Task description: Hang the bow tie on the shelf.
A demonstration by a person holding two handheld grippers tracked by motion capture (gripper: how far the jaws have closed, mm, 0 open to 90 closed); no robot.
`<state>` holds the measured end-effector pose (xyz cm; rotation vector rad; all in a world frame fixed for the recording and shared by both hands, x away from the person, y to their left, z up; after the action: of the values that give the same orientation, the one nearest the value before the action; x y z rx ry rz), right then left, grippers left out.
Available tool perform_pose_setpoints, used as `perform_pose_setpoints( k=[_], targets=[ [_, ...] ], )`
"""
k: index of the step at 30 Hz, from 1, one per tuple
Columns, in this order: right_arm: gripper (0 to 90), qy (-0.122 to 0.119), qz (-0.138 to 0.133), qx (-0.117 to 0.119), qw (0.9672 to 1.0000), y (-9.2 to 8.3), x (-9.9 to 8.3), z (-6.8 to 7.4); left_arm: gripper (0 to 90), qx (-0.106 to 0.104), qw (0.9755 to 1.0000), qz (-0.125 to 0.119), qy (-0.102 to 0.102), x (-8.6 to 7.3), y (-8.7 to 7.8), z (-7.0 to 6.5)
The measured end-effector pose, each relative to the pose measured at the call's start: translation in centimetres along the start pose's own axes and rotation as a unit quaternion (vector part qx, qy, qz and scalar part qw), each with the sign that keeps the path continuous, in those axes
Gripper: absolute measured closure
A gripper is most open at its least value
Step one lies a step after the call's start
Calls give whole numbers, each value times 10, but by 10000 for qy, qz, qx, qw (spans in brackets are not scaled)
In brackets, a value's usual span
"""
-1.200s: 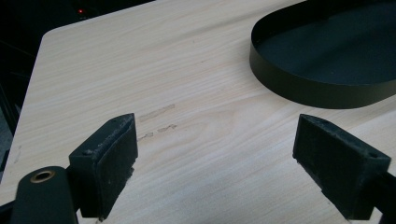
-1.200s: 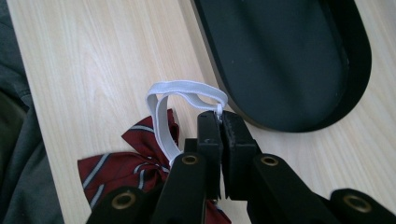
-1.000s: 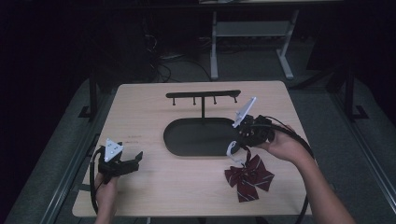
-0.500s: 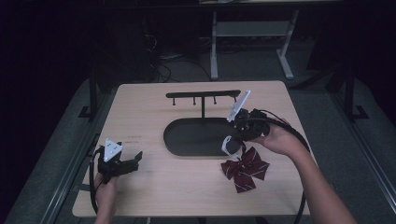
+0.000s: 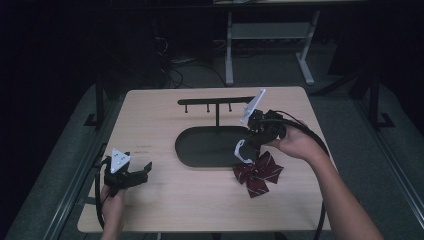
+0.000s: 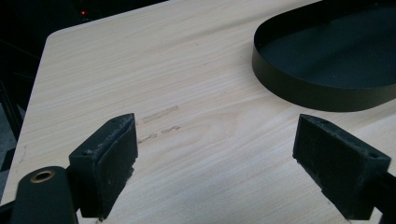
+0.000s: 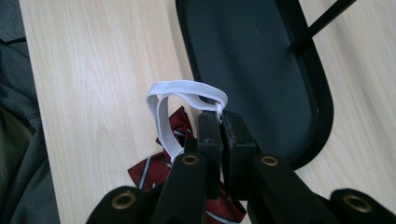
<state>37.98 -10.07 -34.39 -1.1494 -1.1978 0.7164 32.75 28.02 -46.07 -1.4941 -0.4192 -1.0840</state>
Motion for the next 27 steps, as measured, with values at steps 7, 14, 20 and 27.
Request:
perform_pose_setpoints(
  k=[7, 14, 20, 27],
  targets=[
    [866, -7, 3, -14, 10000, -4, 7, -4, 135, 5, 10000, 7, 5, 0, 0, 0],
    [866, -38, 4, -59, 10000, -7, 13, -8, 135, 2, 10000, -2, -6, 0, 0, 0],
    [865, -66, -1, -53, 10000, -8, 21, -11, 135, -7, 10000, 1, 4, 1, 0, 0],
    [865, -93, 36, -76, 9999, -10, 30, -14, 135, -6, 10000, 11, -19, 1, 0, -1]
  ],
)
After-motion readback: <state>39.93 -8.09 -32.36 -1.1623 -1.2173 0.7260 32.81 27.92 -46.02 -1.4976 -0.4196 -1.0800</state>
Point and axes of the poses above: each handheld gripper's, and its own axes: y roughly forward along the jaws, x roughly out of its top, z roughly to its left, the point moved 5 cm from there along y, roughly forward along the jaws, and after that the axes turned 6 degrees about z, right-handed, at the moved point
